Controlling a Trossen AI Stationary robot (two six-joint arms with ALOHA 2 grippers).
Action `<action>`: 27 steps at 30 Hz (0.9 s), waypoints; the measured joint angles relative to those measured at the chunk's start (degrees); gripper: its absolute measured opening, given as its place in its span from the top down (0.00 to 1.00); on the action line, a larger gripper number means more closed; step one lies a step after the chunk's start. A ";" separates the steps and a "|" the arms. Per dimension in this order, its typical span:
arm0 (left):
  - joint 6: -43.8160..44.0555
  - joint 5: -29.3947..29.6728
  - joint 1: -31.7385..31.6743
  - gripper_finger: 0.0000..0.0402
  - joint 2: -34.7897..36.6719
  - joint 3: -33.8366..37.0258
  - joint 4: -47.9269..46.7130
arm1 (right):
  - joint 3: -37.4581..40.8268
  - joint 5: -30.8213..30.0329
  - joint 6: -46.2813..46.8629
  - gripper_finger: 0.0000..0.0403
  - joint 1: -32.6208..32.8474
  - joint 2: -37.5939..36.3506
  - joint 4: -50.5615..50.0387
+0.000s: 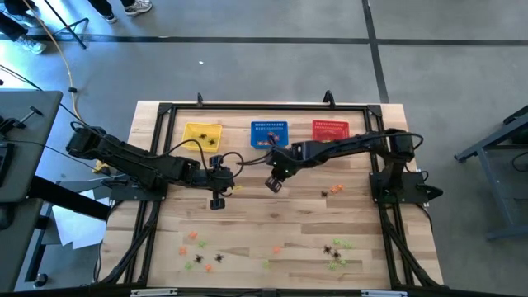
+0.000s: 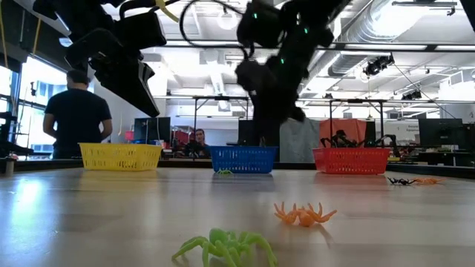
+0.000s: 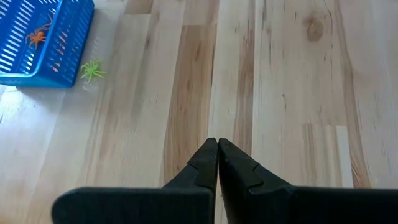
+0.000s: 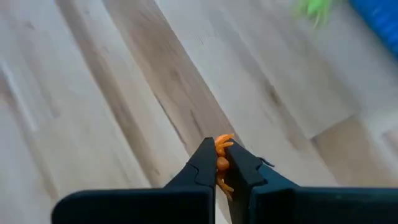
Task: Sort Halloween decoration
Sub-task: Put the orange spider toy into the blue basket
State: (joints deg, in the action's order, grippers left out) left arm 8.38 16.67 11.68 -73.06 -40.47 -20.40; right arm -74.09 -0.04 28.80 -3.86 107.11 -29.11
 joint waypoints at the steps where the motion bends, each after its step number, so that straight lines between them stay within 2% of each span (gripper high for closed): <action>1: 0.00 0.00 0.00 1.00 0.00 0.00 0.02 | -1.22 -0.29 -0.67 1.00 0.00 -0.20 -0.67; 12: 0.00 0.09 0.00 1.00 0.00 -0.02 0.15 | -14.55 -1.00 -6.36 1.00 -0.31 -0.64 -10.10; 20: 0.02 0.07 0.00 1.00 0.00 -0.02 -0.83 | -15.82 -0.77 -6.36 1.00 -0.24 -0.73 -12.60; 27: 0.52 0.02 0.00 1.00 0.00 -0.02 -0.85 | -15.82 -9.67 -9.58 1.00 -2.92 -0.67 -12.08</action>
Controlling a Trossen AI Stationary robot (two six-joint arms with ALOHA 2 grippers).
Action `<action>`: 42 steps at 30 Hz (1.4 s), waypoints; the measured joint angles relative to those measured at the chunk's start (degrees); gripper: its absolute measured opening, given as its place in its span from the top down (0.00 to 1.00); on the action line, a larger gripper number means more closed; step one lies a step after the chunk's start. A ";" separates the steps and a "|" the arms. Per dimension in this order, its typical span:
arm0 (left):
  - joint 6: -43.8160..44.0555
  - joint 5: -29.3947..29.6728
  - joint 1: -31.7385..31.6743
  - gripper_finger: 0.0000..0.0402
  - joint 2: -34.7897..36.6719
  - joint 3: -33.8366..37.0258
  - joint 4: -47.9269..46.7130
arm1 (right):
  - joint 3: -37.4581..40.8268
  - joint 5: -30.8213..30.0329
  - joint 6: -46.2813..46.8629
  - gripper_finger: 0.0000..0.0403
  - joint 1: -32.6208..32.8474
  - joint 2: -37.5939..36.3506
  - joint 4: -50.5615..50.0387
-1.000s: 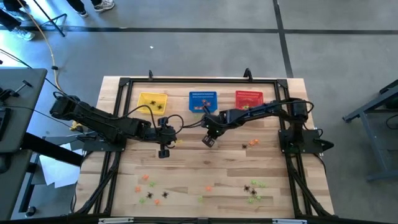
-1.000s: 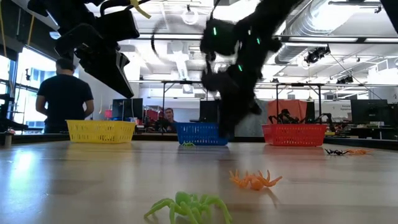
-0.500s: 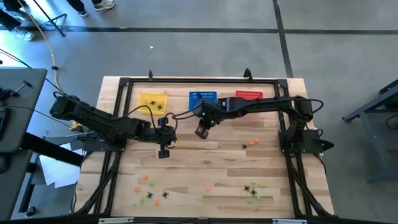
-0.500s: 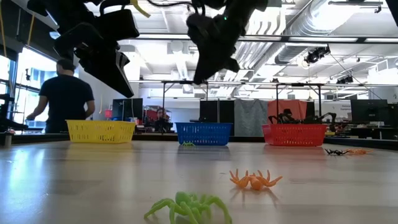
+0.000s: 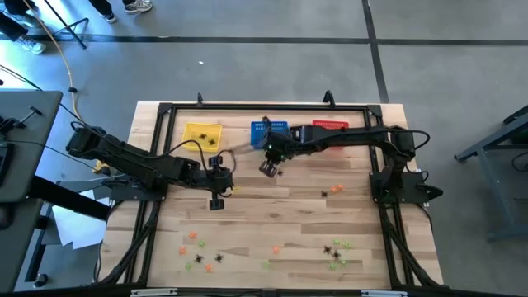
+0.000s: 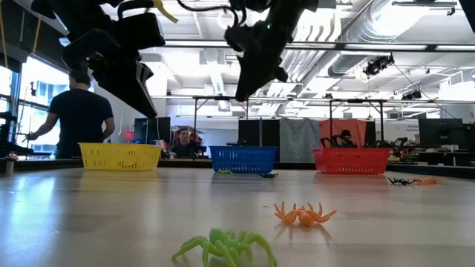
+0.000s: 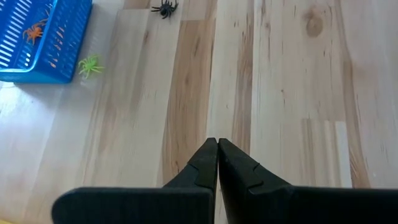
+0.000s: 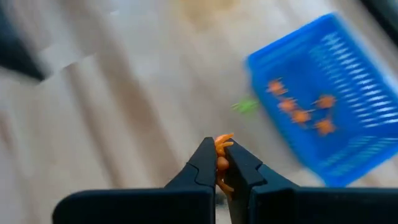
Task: Sort Halloween decoration
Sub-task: Put the orange spider toy into the blue basket, then put the green spider toy into the red basket
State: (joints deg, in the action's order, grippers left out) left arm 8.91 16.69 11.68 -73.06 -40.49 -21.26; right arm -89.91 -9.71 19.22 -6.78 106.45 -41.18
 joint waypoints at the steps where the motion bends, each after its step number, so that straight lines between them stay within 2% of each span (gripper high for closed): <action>1: 0.00 -0.02 0.00 1.00 0.00 0.00 -0.02 | -0.04 -0.44 -0.15 1.00 -1.32 0.24 0.44; 5: 0.00 0.44 -0.02 1.00 0.00 0.00 0.27 | -0.04 -0.57 -0.24 1.00 -6.97 1.18 2.41; 11: -0.02 0.56 -0.02 1.00 0.00 0.00 0.37 | -0.04 2.77 -0.34 1.00 -14.53 3.32 3.42; 21: -1.07 0.62 -0.02 1.00 0.00 0.00 0.17 | -0.04 4.55 -4.90 0.99 -16.86 6.24 4.38; 24: -1.07 0.65 -0.02 1.00 0.00 0.00 0.11 | -0.04 4.62 -5.24 0.94 -16.43 6.24 4.53; 34: -1.05 0.70 -0.02 1.00 0.00 0.00 0.09 | -0.04 4.60 -5.79 0.64 -16.31 6.24 4.58; 37: -1.03 0.70 -0.02 1.00 0.00 0.00 0.04 | -0.04 5.56 -3.88 0.61 -16.08 6.24 4.56; 42: 0.49 1.97 -0.01 1.00 0.00 0.00 -0.50 | -0.04 14.62 -2.69 0.62 -13.75 6.22 4.58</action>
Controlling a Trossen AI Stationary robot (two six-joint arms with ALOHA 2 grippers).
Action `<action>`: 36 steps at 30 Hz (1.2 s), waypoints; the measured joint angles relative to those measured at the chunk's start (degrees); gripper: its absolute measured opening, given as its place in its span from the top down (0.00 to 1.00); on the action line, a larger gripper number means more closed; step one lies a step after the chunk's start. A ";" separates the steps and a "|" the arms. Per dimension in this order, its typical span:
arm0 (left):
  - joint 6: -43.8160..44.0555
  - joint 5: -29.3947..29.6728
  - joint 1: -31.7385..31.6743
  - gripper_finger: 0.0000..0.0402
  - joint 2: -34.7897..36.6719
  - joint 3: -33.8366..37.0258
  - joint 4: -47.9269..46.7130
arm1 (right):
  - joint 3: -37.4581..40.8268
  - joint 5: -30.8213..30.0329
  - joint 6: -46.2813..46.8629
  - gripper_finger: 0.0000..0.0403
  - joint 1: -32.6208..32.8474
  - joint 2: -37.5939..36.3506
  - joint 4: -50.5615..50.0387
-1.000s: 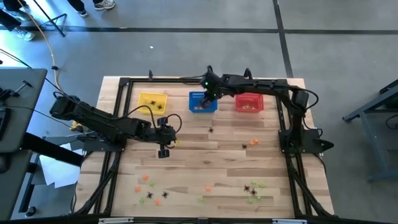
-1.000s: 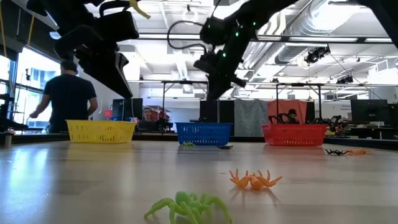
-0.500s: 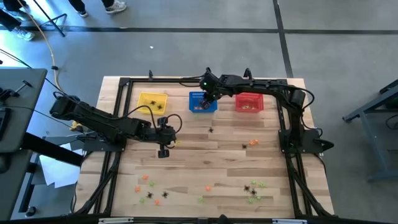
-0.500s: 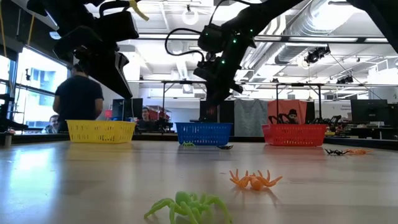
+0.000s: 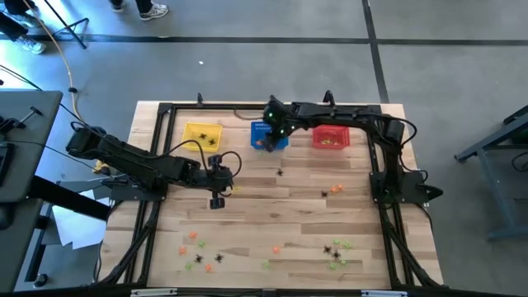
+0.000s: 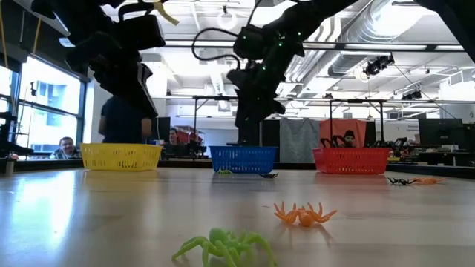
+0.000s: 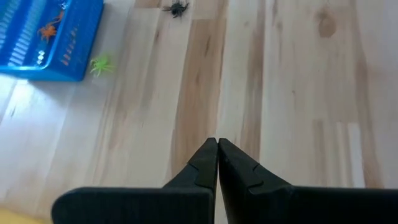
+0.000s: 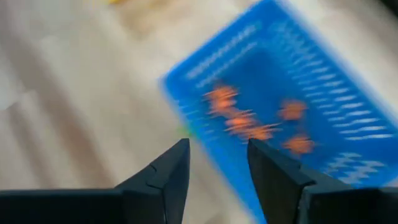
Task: Sort Halloween decoration
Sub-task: Put the green spider toy into the red basket
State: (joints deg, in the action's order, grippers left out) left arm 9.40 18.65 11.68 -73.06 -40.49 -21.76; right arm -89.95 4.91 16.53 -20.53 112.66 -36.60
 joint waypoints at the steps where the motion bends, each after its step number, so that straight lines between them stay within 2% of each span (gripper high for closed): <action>1: 0.39 0.23 -0.02 1.00 0.00 0.00 -0.74 | 0.00 0.15 -0.04 0.62 1.01 0.00 0.02; 10: 3.62 2.91 -0.02 1.00 0.00 0.00 -5.39 | 0.00 -6.56 -0.48 0.70 10.69 -0.02 -0.04; 19: -2.57 4.24 0.03 1.00 0.00 0.07 3.06 | 0.02 -12.00 3.28 0.71 19.79 -0.37 -4.91; 22: -5.24 4.63 -0.03 1.00 0.00 2.09 10.45 | 0.02 -15.99 6.02 0.71 23.24 -1.43 -10.06; 26: -7.77 4.50 -1.35 1.00 -0.33 8.41 29.22 | 0.02 -22.23 11.53 0.71 27.80 -3.45 -17.91; 30: -6.73 9.22 -4.89 1.00 -2.05 14.39 43.44 | 0.02 -26.20 17.82 0.71 31.86 -5.90 -23.56; 33: -3.40 11.94 -8.13 1.00 -3.95 16.79 46.59 | 0.04 -27.82 21.76 0.71 34.30 -7.50 -25.68; 36: 0.21 7.84 -10.77 0.96 -7.17 17.30 48.85 | 0.04 -29.63 24.37 0.71 36.33 -8.80 -26.56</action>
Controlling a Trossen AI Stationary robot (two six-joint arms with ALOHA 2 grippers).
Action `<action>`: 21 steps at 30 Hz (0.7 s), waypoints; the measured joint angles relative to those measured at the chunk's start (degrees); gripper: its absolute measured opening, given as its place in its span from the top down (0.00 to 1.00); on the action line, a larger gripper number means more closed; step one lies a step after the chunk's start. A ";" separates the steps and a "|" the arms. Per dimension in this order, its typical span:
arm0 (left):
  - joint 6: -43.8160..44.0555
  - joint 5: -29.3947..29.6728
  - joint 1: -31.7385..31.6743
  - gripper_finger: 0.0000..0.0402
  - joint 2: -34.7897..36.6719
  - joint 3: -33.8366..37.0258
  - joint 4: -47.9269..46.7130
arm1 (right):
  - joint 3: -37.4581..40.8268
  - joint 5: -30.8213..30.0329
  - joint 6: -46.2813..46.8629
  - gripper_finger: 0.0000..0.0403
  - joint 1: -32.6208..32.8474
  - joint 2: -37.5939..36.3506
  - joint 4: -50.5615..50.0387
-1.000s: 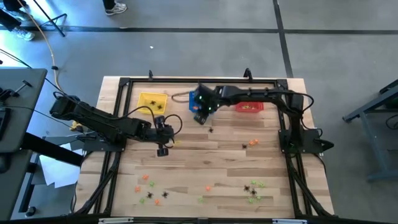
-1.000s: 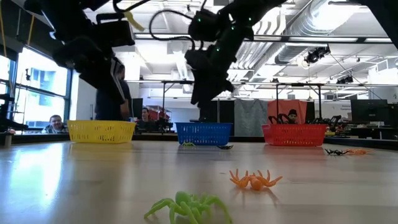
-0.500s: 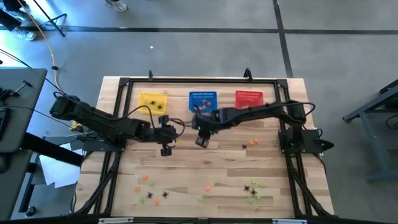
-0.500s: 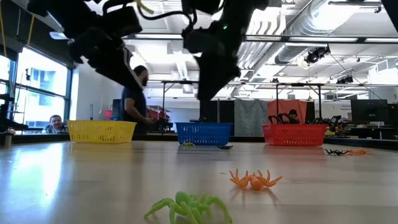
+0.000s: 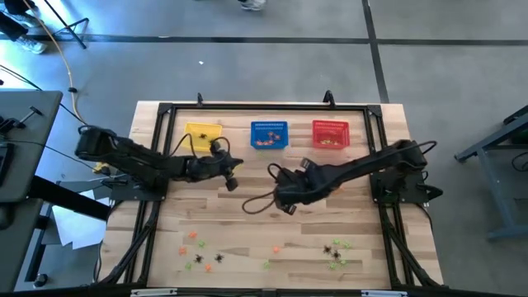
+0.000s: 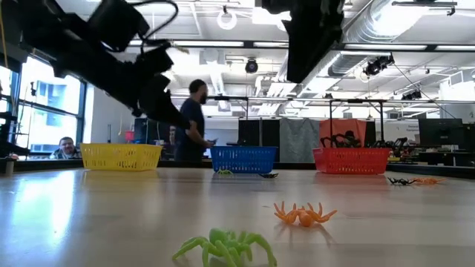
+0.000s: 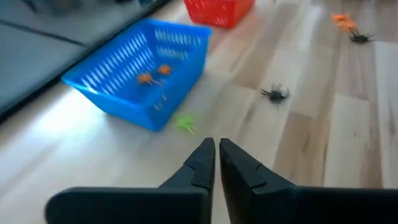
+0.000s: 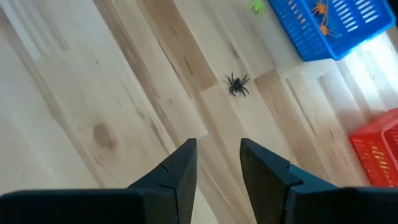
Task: Sort Halloween decoration
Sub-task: Put the green spider toy into the red basket
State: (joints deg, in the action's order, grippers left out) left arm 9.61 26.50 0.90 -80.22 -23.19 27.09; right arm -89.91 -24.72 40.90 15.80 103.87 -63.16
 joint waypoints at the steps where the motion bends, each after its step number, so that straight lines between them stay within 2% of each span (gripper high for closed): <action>1: 0.78 -1.58 -0.56 0.95 -1.37 -0.13 0.54 | 0.00 -0.56 0.49 0.71 0.58 -0.27 -0.20; 4: 0.53 -4.63 -1.77 0.88 -6.64 -0.88 2.64 | 0.00 -2.07 1.29 0.71 1.68 -0.60 -0.44; 12: -6.77 -4.44 -3.55 0.70 -18.14 -6.17 10.35 | 0.00 -2.09 4.06 0.71 2.97 -0.60 -2.72; 18: -7.62 2.74 -4.79 0.60 -23.84 -9.66 10.27 | 0.00 -2.17 7.98 0.71 4.54 -0.60 -7.00; 21: -5.85 4.32 -5.49 0.58 -25.23 -10.38 10.41 | 0.00 -2.57 9.84 0.71 5.13 -0.60 -8.73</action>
State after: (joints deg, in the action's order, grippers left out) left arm 3.76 30.81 -4.59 -105.45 -33.56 37.50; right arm -89.91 -27.29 50.74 20.93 103.26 -71.89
